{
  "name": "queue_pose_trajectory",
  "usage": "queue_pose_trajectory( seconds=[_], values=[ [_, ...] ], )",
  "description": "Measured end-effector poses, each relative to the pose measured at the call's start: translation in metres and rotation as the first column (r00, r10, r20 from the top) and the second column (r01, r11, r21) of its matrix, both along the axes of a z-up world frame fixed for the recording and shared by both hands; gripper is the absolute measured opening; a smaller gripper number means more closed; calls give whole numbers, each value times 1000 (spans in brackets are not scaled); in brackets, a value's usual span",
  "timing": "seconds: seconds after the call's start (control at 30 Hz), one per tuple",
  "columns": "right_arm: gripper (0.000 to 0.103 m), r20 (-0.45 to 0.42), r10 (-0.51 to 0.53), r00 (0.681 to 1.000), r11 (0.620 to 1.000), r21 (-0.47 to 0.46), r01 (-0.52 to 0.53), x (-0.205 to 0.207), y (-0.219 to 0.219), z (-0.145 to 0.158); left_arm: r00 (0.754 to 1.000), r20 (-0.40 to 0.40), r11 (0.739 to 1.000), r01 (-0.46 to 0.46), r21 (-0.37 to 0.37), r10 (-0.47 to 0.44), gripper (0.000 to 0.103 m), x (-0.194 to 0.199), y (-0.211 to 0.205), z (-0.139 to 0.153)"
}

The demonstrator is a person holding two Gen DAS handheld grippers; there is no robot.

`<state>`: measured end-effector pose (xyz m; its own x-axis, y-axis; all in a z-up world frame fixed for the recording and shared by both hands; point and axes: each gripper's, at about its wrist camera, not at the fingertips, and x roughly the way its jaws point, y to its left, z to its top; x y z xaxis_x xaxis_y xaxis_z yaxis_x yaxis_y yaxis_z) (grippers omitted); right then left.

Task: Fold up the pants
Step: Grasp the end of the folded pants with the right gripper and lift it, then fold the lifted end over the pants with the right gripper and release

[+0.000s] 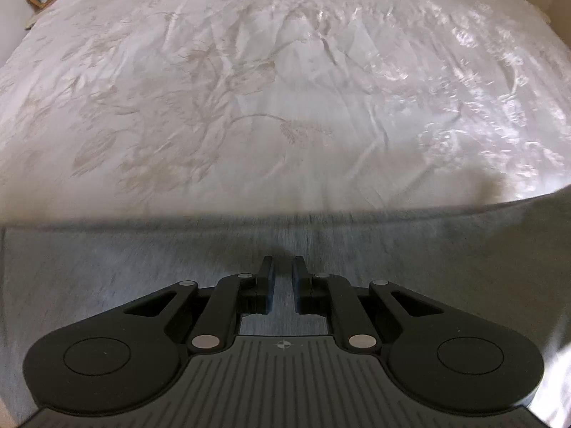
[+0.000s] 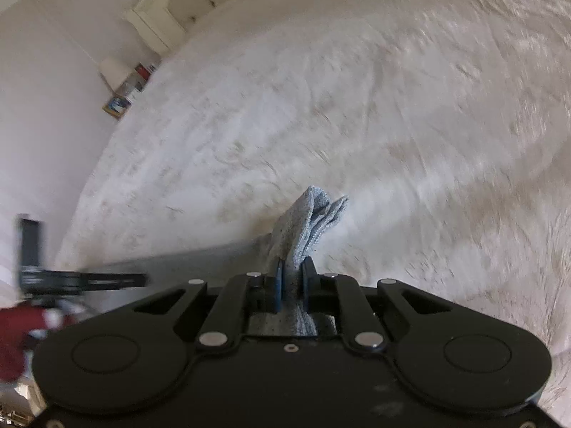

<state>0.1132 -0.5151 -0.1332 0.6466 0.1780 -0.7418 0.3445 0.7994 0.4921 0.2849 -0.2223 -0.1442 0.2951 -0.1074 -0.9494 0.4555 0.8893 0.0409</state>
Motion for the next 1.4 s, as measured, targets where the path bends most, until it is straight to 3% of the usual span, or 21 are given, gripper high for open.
queue_pose_trajectory(
  seconds=[0.2,0.4,0.5,0.57,0.67,0.73,0.83,0.97,1.1,1.2,1.27,1.4],
  values=[
    [11,7,-14,1000,1000,-10,14,3,7,15,999,-28,999,26,41,-25,11,12,-11,-27],
    [11,-9,-47,999,999,-20,46,3,18,22,994,43,995,97,-19,-96,11,-32,7,14],
    [11,-18,-64,998,997,-38,63,7,25,25,987,-3,986,159,-59,-159,11,-62,14,14],
    [11,-26,-79,997,995,-55,77,9,31,31,979,-58,980,191,-63,-195,11,-72,15,-3],
    [11,-32,-98,995,992,-88,95,12,47,49,976,-88,979,196,-56,-200,11,-72,15,-29],
    [11,-28,-105,994,987,-123,101,16,63,65,974,-98,976,194,-95,-203,11,-67,19,-26],
    [10,-15,-96,995,983,-162,92,28,98,91,974,-78,964,197,-180,-214,12,-58,42,-3],
    [9,25,-38,999,983,-181,42,56,165,124,981,-51,962,173,-211,-188,12,-42,102,19],
    [2,113,45,993,994,-105,-33,91,244,139,991,-58,973,106,-205,-120,12,-25,170,30],
    [2,139,116,983,991,-88,-104,121,308,126,997,-61,984,38,-173,-49,12,-11,218,30],
    [2,102,155,983,986,-75,-147,140,348,102,997,-72,989,-17,-148,6,12,-4,251,27],
    [6,-2,162,987,978,-133,-160,147,398,55,993,-94,989,-86,-120,75,12,0,291,22]
  ],
)
